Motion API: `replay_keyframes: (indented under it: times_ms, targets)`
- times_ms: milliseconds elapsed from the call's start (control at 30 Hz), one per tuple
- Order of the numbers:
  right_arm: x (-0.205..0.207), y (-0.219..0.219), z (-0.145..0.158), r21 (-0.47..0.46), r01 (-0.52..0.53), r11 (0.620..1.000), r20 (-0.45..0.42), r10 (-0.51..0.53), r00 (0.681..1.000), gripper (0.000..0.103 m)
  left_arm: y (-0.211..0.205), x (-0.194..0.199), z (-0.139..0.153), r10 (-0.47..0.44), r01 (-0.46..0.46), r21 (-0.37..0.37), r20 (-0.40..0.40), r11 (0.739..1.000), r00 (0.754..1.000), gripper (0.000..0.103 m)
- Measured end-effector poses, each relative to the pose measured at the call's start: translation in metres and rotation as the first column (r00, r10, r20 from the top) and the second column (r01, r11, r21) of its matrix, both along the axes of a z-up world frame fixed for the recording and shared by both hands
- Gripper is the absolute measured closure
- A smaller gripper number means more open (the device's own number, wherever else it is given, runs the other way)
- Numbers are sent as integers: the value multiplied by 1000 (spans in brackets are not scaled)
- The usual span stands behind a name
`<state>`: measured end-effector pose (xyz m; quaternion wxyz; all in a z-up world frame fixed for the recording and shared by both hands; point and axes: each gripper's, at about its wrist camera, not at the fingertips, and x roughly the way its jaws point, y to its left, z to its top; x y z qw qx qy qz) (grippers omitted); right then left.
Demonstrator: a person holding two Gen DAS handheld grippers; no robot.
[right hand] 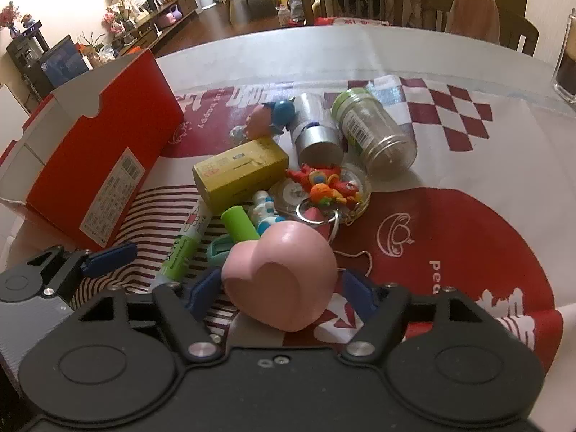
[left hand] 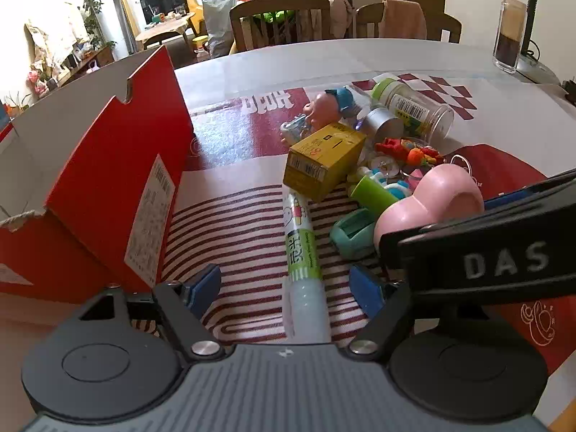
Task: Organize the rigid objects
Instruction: 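Lower the right gripper onto the pink heart while the left gripper approaches the white glue stick, then close the left gripper on the white glue stick while the right gripper lifts the pink heart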
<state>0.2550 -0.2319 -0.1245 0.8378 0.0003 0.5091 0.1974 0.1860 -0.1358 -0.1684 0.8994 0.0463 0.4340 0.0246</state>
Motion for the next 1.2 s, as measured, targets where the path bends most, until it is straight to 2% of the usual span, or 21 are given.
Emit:
replay_keyframes:
  times_ms: [33, 200, 333, 400, 467, 600, 733, 933, 1200]
  targets:
    - [1, 1, -1, 1, -3, 1000, -5, 3, 1000, 37, 0, 1, 0, -2, 2, -5, 1, 1000, 1000, 27]
    - [3, -3, -2, 19, -4, 1000, -18, 4, 1000, 38, 1, 6, 1, -22, 22, -46, -2, 999, 1000, 45]
    - [4, -9, -1, 43, 9, 999, -36, -8, 999, 38, 7, 8, 2, -28, 26, -96, -25, 995, 999, 48]
    - [5, -13, 0, 57, 15, 998, -48, -12, 999, 38, 10, 9, 3, -23, 19, -100, -32, 995, 999, 62]
    - [3, -15, 2, 66, 17, 998, -50, -13, 999, 38, 13, 10, 5, -13, 9, -109, -35, 994, 999, 70]
    - [-1, -18, 6, 87, 18, 996, -47, -14, 999, 38, 17, 9, 6, 0, -5, -120, -42, 993, 999, 80]
    - [-5, -23, 13, 109, 23, 994, -43, -18, 999, 38, 18, 6, 8, 10, -17, -125, -56, 992, 998, 81]
    - [-13, -35, 26, 144, 33, 989, -33, -28, 999, 38, 27, -8, 17, 29, -39, -171, -64, 984, 998, 81]
    - [-29, -38, 46, 156, 29, 987, -16, -27, 1000, 38, 41, -32, 40, 38, -44, -236, -30, 971, 999, 81]
